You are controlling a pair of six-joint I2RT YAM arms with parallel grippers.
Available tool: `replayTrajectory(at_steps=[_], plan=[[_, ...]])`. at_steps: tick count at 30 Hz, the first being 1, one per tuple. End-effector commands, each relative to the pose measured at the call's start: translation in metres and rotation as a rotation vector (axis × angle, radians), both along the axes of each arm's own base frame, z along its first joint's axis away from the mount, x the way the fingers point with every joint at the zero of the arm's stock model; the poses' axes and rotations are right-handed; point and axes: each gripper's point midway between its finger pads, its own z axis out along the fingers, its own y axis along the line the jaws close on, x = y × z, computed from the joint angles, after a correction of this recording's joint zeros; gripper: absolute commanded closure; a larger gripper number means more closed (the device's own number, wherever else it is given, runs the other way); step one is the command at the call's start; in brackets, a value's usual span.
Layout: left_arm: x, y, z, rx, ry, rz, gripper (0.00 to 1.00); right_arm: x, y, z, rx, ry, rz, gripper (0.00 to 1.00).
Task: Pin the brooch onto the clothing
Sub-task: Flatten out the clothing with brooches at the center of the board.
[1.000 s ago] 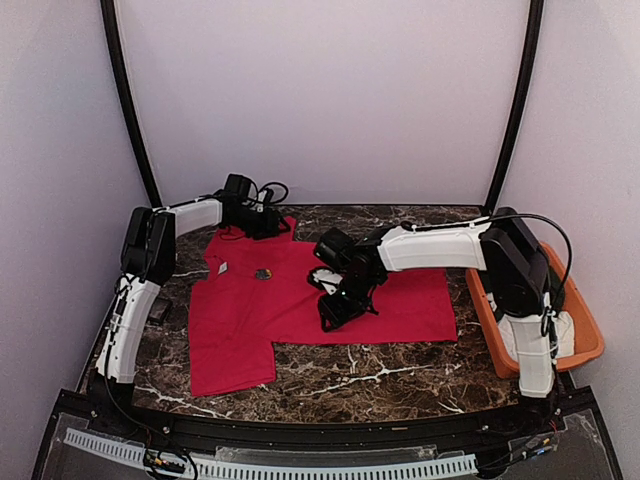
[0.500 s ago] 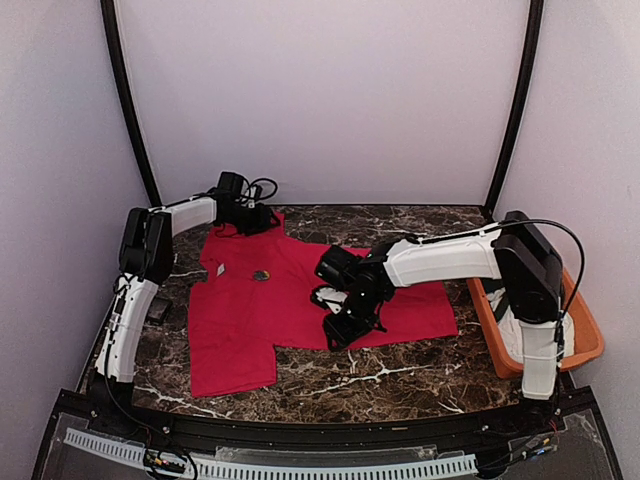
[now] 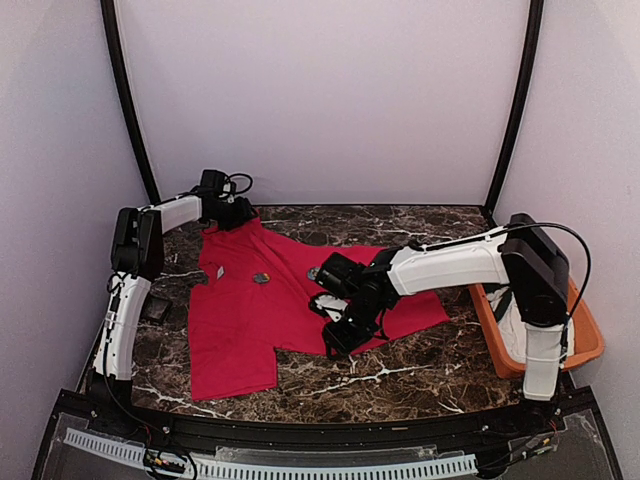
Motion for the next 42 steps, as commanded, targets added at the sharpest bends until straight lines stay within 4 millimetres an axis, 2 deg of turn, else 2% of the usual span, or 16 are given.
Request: replayTrajectory(at_steps=[1,4,7,8,12,14,15,18,21,25,28,38,42], plan=[[0.003,0.020,-0.020,-0.001,0.040,0.071,0.42,-0.042,-0.014,-0.014,-0.073,0.119,0.040,0.57],[0.000,0.005,-0.007,-0.088,0.038,0.031,0.39,-0.037,-0.004,0.009,-0.014,0.091,0.048,0.57],[-0.002,-0.003,0.017,-0.155,-0.009,0.010,0.31,-0.013,0.006,0.055,0.086,0.026,0.019,0.55],[-0.005,-0.005,0.031,-0.174,-0.034,0.002,0.30,-0.003,0.007,0.076,0.128,-0.001,0.000,0.54],[-0.011,-0.019,0.075,-0.211,-0.101,-0.045,0.26,0.037,0.001,0.136,0.251,-0.100,-0.075,0.51],[-0.017,-0.035,0.088,-0.223,-0.109,-0.087,0.25,0.061,-0.009,0.152,0.272,-0.146,-0.121,0.50],[-0.022,-0.049,0.092,-0.220,-0.113,-0.118,0.25,0.071,-0.015,0.154,0.271,-0.161,-0.141,0.50],[-0.033,-0.079,0.093,-0.214,-0.103,-0.181,0.22,0.102,-0.035,0.147,0.231,-0.199,-0.216,0.50],[-0.049,-0.117,0.082,-0.206,-0.079,-0.256,0.20,0.122,-0.047,0.125,0.182,-0.201,-0.264,0.50],[-0.065,-0.156,0.056,-0.198,-0.033,-0.337,0.20,0.128,-0.050,0.091,0.140,-0.163,-0.278,0.50],[-0.073,-0.172,0.034,-0.169,0.001,-0.369,0.21,0.127,-0.049,0.074,0.116,-0.134,-0.279,0.50],[-0.085,-0.169,-0.016,-0.105,0.109,-0.365,0.25,0.106,-0.059,0.024,0.063,-0.033,-0.285,0.50],[-0.091,-0.170,-0.026,-0.097,0.136,-0.371,0.26,0.095,-0.063,0.009,0.051,0.013,-0.284,0.51]])
